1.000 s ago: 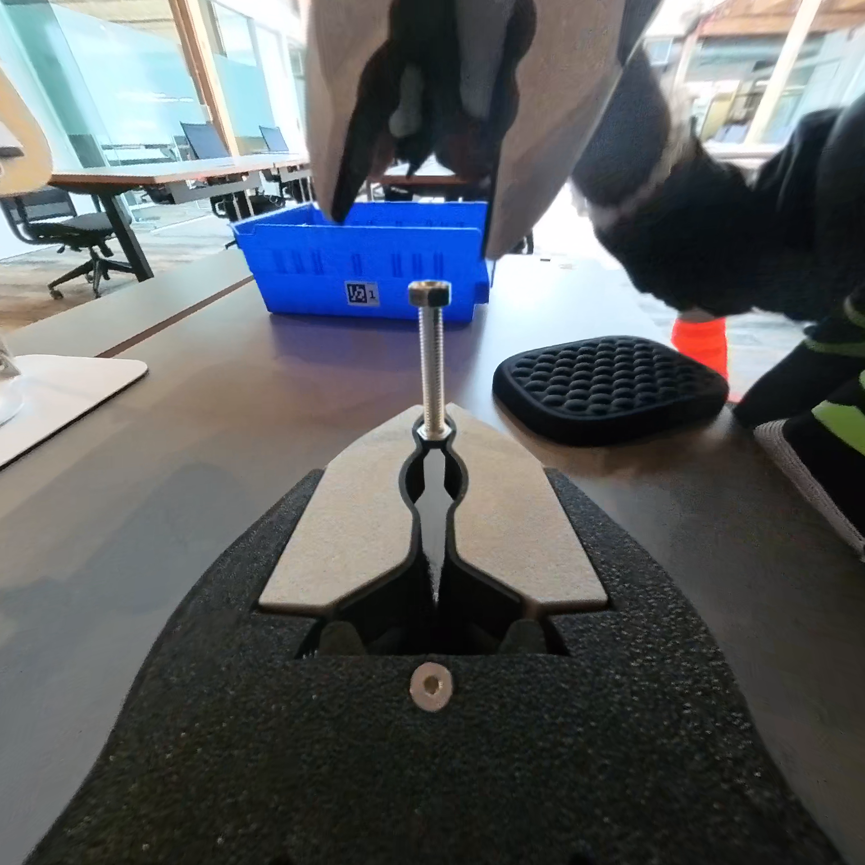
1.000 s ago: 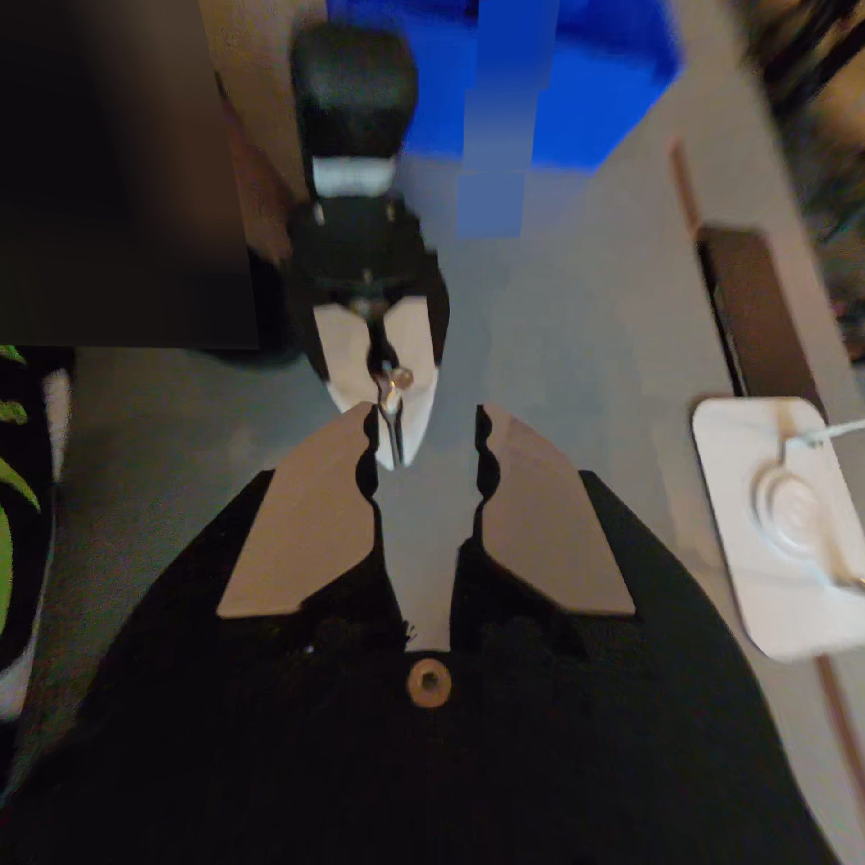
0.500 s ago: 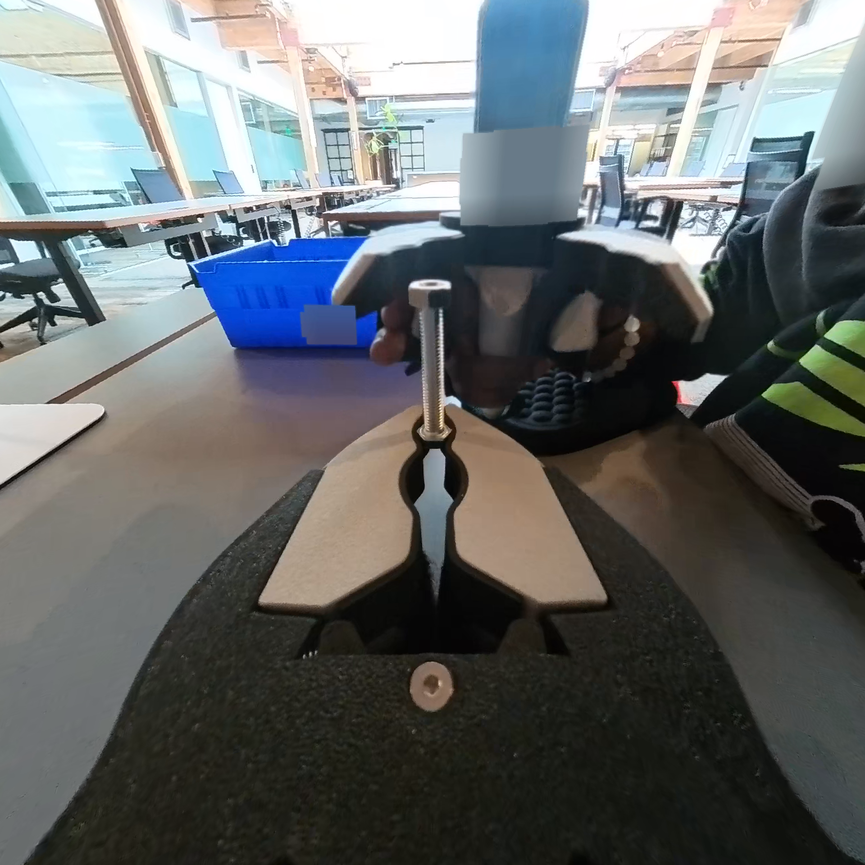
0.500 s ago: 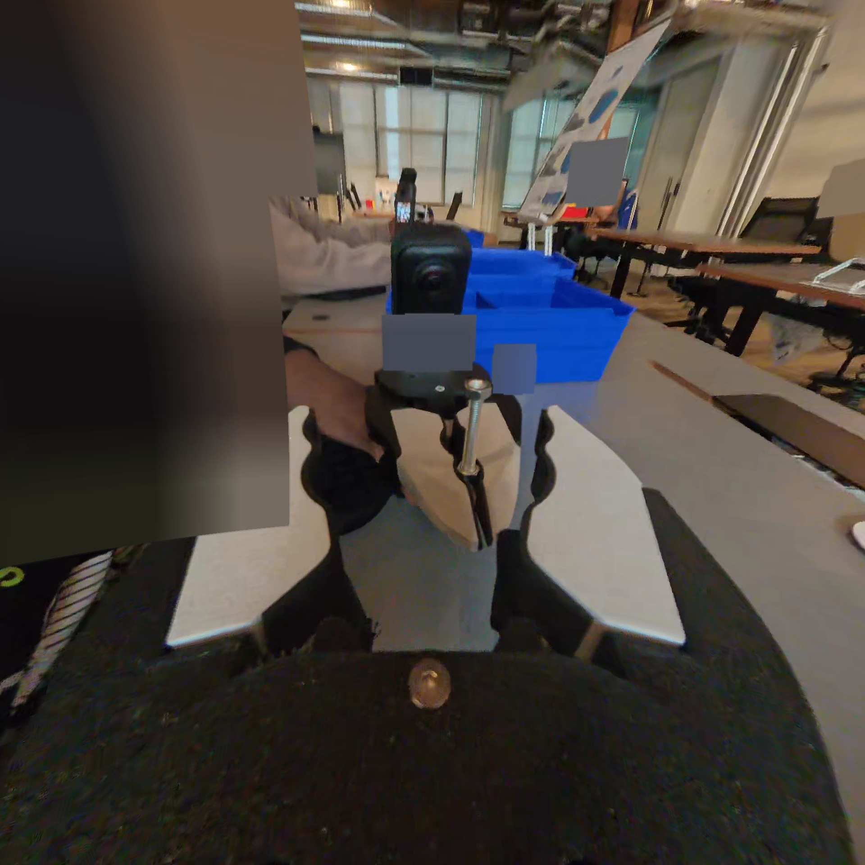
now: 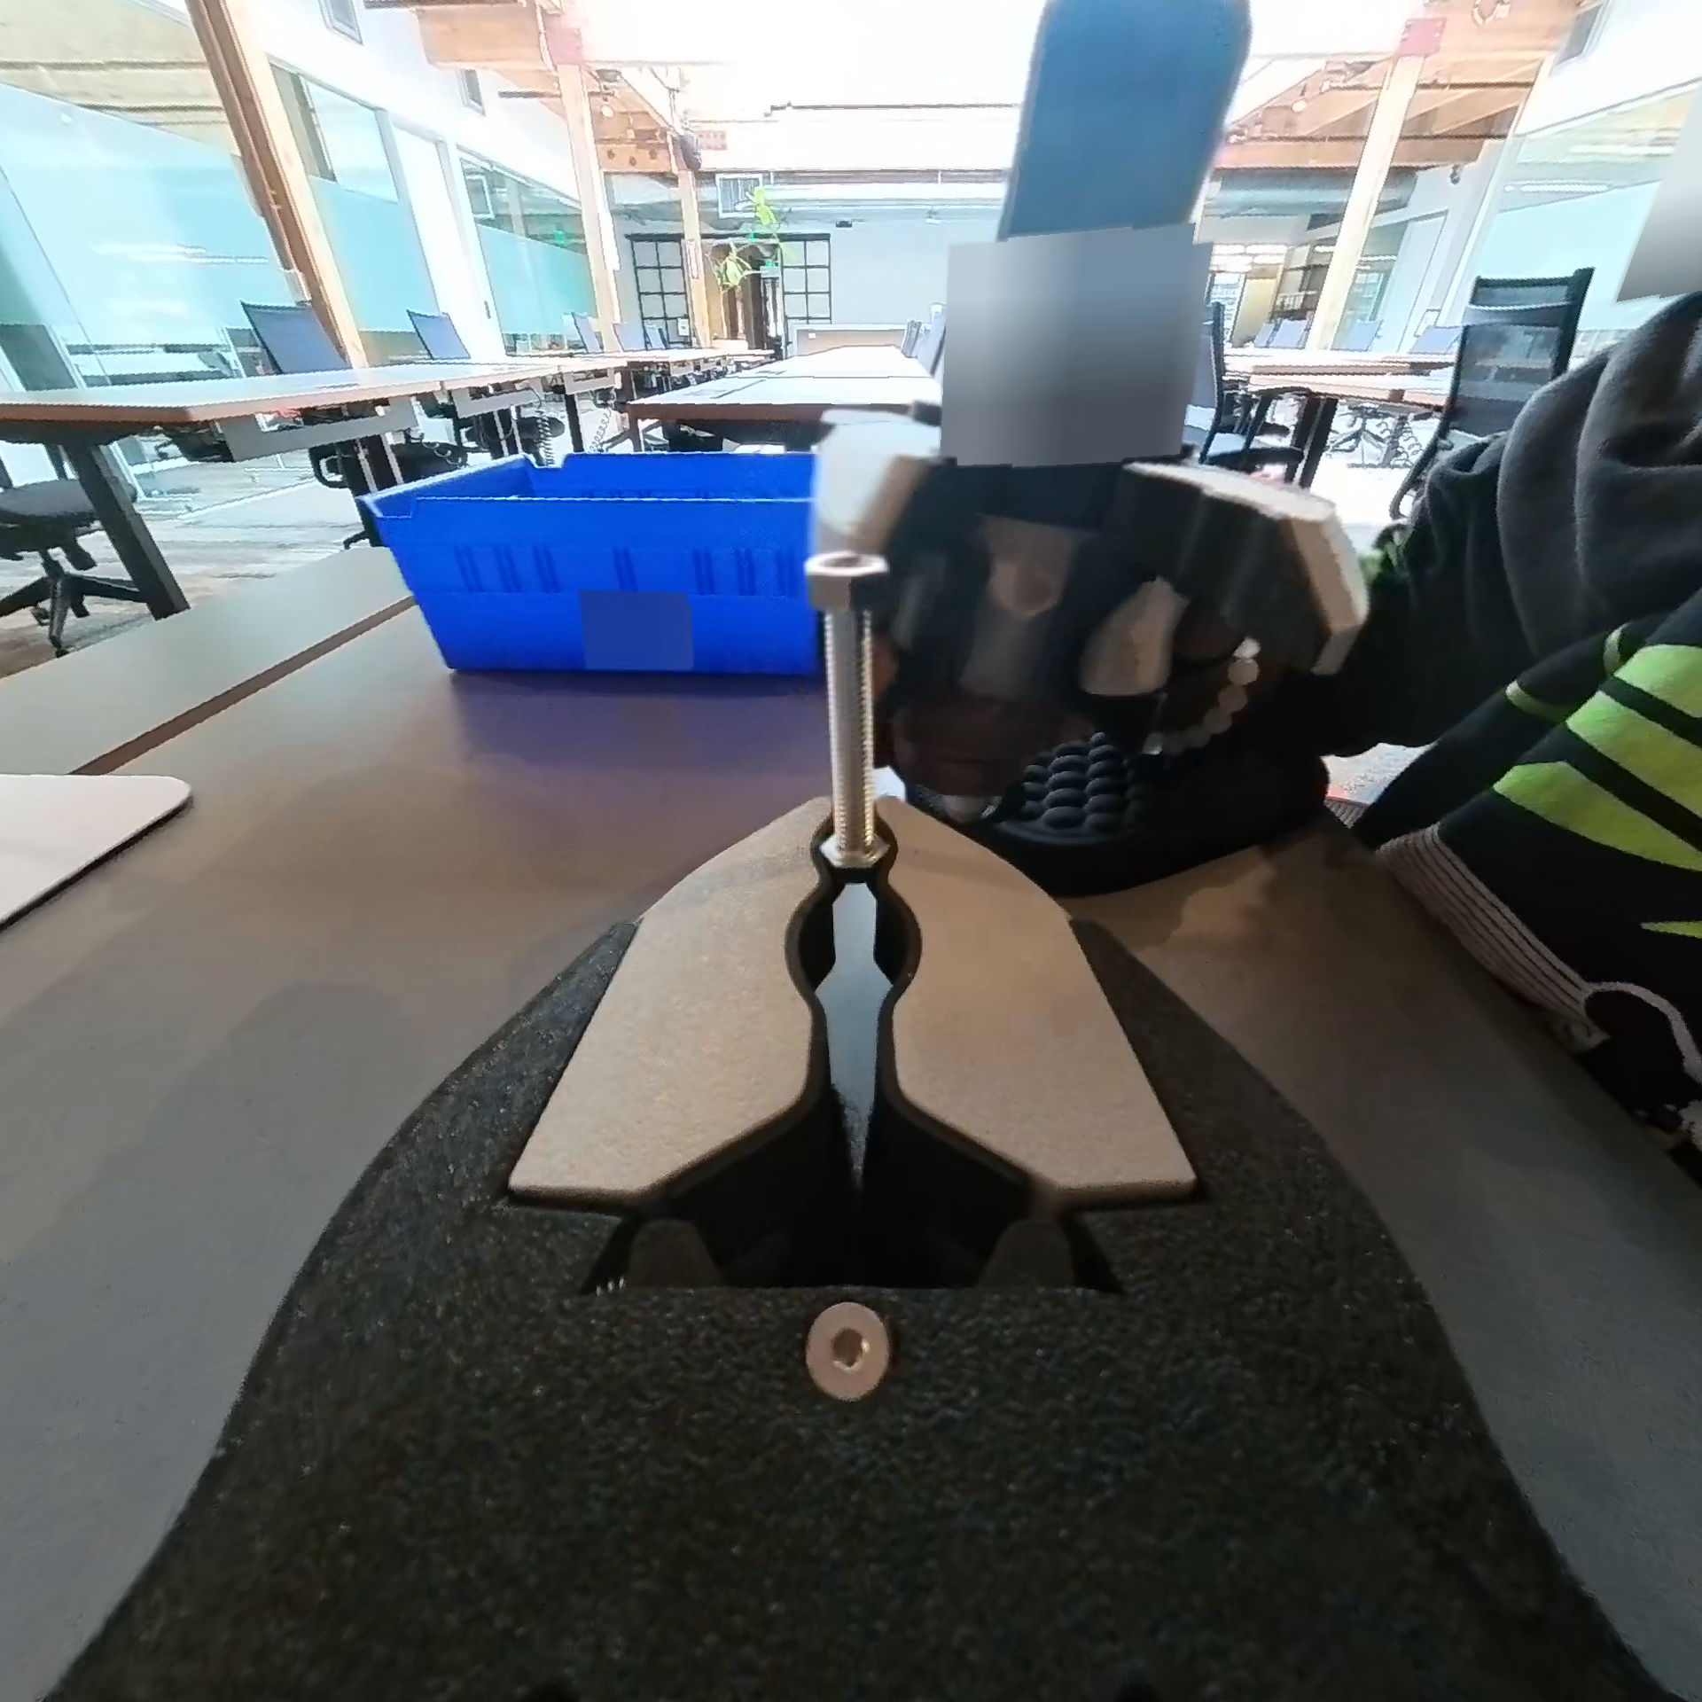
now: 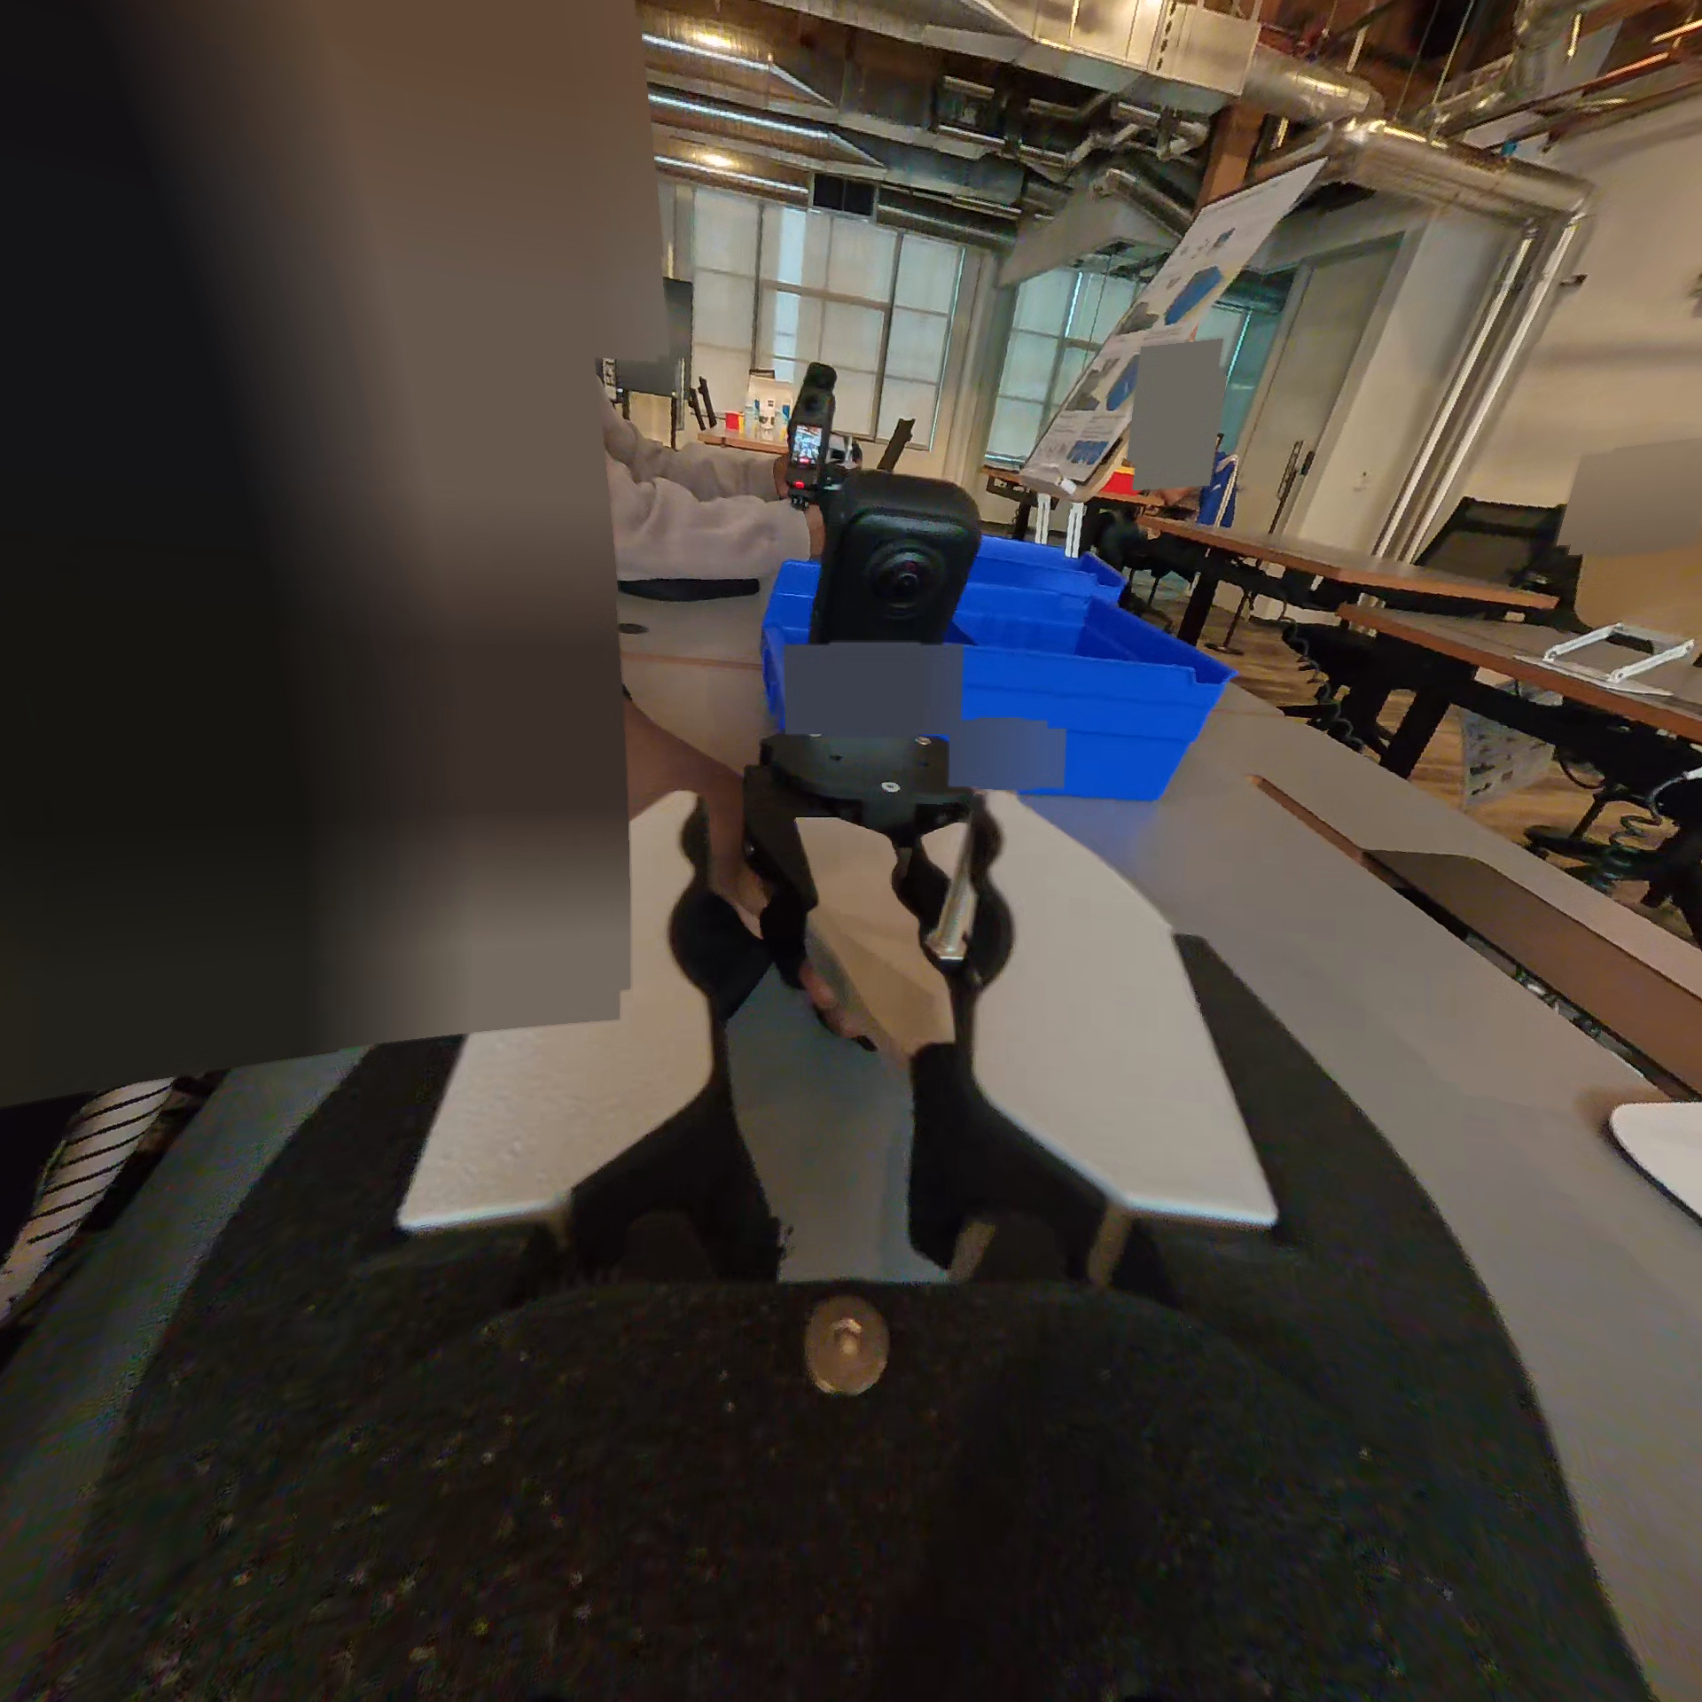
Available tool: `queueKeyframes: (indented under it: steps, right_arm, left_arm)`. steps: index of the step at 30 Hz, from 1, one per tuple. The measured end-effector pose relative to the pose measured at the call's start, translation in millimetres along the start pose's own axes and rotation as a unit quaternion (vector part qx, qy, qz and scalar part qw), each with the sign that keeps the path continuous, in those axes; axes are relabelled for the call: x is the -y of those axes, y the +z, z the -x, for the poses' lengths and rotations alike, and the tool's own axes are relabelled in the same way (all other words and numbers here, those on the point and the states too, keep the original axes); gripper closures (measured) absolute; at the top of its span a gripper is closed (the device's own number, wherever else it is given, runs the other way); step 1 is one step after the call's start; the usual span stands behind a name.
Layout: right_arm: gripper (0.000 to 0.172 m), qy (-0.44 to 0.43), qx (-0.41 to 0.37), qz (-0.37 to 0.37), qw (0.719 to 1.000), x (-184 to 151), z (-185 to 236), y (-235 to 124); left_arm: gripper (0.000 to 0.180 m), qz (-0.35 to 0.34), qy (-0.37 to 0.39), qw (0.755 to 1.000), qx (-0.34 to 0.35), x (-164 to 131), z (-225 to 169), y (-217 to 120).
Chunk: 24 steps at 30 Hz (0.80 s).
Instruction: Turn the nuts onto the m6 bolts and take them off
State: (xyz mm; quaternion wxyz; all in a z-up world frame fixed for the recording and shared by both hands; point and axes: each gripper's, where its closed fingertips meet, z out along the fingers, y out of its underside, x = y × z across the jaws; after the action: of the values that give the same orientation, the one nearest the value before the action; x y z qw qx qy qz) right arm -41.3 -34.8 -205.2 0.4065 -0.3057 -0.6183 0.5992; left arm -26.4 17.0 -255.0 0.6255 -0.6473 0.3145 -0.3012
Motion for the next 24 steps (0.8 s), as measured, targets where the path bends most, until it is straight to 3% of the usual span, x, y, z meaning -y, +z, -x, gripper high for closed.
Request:
queueKeyframes:
  steps: [2,4,8,11,17,19,22,24]
  right_arm:
    - [0.132,-0.007,0.000,-0.009,1.000,3,1,-3]
    - [0.134,-0.009,-0.011,-0.017,1.000,5,-3,-5]
    - [0.108,-0.001,-0.025,-0.025,0.999,5,-9,-3]
    - [0.100,-0.003,-0.010,-0.005,1.000,-1,-4,3]
    - [0.139,-0.007,0.000,-0.014,1.000,3,0,-4]
    - [0.131,-0.002,-0.016,-0.018,1.000,4,-6,-4]
    - [0.101,-0.002,-0.026,-0.020,0.999,3,-9,0]
    - [0.097,-0.001,-0.013,-0.003,1.000,-2,-5,3]
  left_arm:
    - [0.178,-0.003,-0.005,1.000,0.004,1,2,-1]
    - [0.178,-0.004,-0.007,1.000,0.004,1,2,-1]
    - [0.177,0.003,0.002,1.000,-0.001,-1,-1,0]
    - [0.177,0.006,0.005,1.000,-0.001,-1,-2,1]
    - [0.178,-0.003,-0.011,1.000,0.010,1,3,-2]
    - [0.178,-0.003,-0.010,1.000,0.010,1,3,-2]
    - [0.177,0.003,-0.003,1.000,0.007,-1,1,-1]
    - [0.177,0.006,0.000,1.000,0.006,-1,0,0]
